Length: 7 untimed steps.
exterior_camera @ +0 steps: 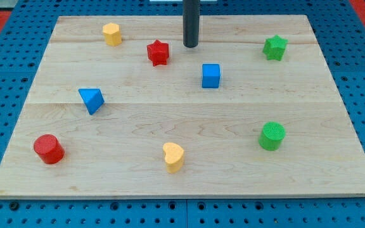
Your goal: Push the yellow heart down a bit
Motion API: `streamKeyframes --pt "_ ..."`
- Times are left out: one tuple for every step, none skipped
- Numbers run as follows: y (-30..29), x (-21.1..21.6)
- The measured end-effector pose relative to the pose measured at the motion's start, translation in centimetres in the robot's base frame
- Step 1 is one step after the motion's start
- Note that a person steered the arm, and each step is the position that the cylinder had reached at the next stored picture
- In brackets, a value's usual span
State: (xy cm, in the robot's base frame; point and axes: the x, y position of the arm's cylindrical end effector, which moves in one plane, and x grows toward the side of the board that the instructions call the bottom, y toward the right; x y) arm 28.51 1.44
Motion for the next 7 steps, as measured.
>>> streamKeyframes --pt "0.0 1.4" --pt "0.0 3.2" --pt "0.0 4.7" --pt "0.0 7.4" --pt "-1.5 9.9" --pt "-2.9 14.5" --pt "-0.6 18.4"
